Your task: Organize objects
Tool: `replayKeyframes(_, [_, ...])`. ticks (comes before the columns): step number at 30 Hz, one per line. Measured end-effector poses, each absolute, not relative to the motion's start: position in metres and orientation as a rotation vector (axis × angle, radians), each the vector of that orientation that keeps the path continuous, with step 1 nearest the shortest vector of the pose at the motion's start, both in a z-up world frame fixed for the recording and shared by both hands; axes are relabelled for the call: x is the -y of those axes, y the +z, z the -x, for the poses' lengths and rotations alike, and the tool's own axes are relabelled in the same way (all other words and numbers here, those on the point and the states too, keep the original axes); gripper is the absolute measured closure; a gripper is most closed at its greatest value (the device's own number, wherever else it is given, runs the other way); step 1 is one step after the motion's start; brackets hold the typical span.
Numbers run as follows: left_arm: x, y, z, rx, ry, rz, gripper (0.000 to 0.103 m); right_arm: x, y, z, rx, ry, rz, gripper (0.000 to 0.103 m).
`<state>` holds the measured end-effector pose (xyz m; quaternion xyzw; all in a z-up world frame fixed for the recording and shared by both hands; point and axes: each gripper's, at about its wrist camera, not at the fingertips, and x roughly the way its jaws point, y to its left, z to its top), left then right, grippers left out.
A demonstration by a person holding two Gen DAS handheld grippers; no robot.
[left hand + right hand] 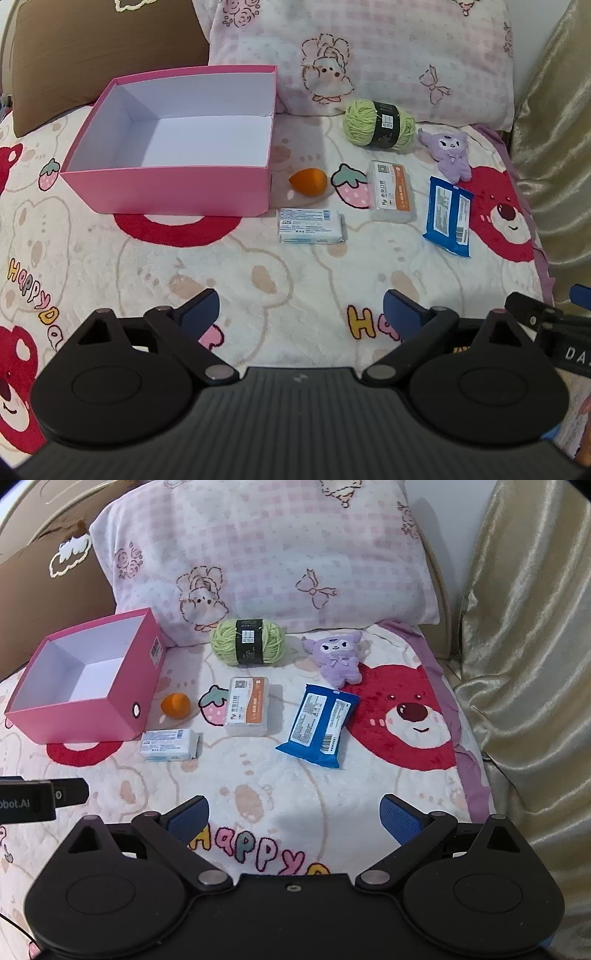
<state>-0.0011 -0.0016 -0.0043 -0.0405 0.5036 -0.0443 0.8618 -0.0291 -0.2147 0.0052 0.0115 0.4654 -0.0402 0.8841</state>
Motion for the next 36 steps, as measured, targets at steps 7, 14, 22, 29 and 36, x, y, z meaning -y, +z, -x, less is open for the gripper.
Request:
replayKeyframes(7, [0.0019, -0.0012, 0.0031, -1.069, -0.123, 0.098, 0.009, 0.2165, 0.0081, 0.0315, -0.964, -0.075, -0.04, 0.003])
replayKeyframes(14, [0.0044, 0.0031, 0.0077, -1.051, -0.132, 0.088, 0.009, 0.2169, 0.0087, 0.0342, -0.963, -0.073, -0.038, 0.003])
replayKeyframes(22, [0.0024, 0.0037, 0.0077, -1.049, -0.131, 0.091, 0.009, 0.2157, 0.0101, 0.035, -0.961, -0.076, -0.035, 0.003])
replayKeyframes(29, [0.0001, 0.0039, 0.0087, -1.047, -0.121, 0.085, 0.009, 0.2163, 0.0115, 0.0366, -0.96, -0.078, -0.03, 0.002])
replayKeyframes(36, [-0.0009, 0.0017, 0.0084, -1.057, -0.109, 0.088, 0.008, 0.2161, 0.0113, 0.0373, -0.959, -0.076, -0.028, 0.003])
